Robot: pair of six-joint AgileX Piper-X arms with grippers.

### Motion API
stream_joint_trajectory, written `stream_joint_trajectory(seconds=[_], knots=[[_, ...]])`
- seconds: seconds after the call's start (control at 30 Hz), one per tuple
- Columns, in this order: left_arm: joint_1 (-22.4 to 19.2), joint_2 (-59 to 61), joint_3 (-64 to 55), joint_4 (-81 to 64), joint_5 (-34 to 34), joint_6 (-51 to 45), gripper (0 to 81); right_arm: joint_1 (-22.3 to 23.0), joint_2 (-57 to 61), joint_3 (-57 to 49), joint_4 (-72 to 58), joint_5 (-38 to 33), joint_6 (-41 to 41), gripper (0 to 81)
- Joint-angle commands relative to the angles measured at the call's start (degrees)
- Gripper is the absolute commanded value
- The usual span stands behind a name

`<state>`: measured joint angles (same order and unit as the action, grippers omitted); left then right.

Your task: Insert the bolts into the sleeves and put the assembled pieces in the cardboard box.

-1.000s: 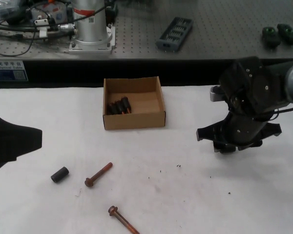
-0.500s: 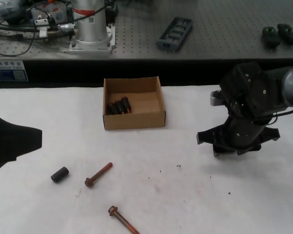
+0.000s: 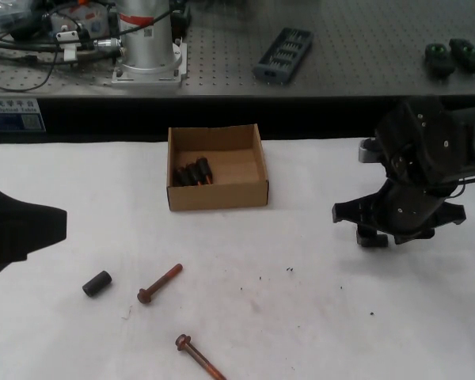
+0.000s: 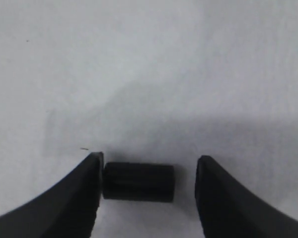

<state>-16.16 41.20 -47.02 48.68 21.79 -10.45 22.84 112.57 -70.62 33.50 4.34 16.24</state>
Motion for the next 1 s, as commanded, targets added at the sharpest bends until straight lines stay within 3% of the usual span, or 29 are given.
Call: stream_joint_trajectory(seconds=[0.0,0.13,0.33,0.4,0.7,0.87,0.97], knots=[[-0.3,-0.4,-0.26,-0.79,-0.97,-0.37,29.7,-0.25,0.36,-0.44,0.05,-1.78,0.43,42.1],[-0.3,-0.4,-0.26,-0.79,-0.98,-0.37,29.7,0.17,0.8,-0.44,0.28,-1.92,0.67,37.9],[-0.3,-0.4,-0.26,-0.79,-0.98,-0.37,29.7,0.16,0.64,-0.44,2.46,-3.73,0.4,14.3],[-0.3,-0.4,-0.26,-0.79,-0.98,-0.37,29.7,0.31,0.3,-0.44,4.22,-5.41,-1.54,10.2],[-0.3,-0.4,-0.26,-0.79,-0.96,0.54,29.7,3.74,-5.17,-0.44,15.51,-6.7,-17.91,9.5],[-0.3,-0.4,-0.26,-0.79,-0.96,0.54,29.7,6.34,-8.82,-0.44,21.22,-10.88,-36.66,9.9],[-0.3,-0.4,-0.26,-0.79,-0.96,0.54,29.7,7.72,-9.71,-0.44,25.27,-12.95,-44.88,14.6]])
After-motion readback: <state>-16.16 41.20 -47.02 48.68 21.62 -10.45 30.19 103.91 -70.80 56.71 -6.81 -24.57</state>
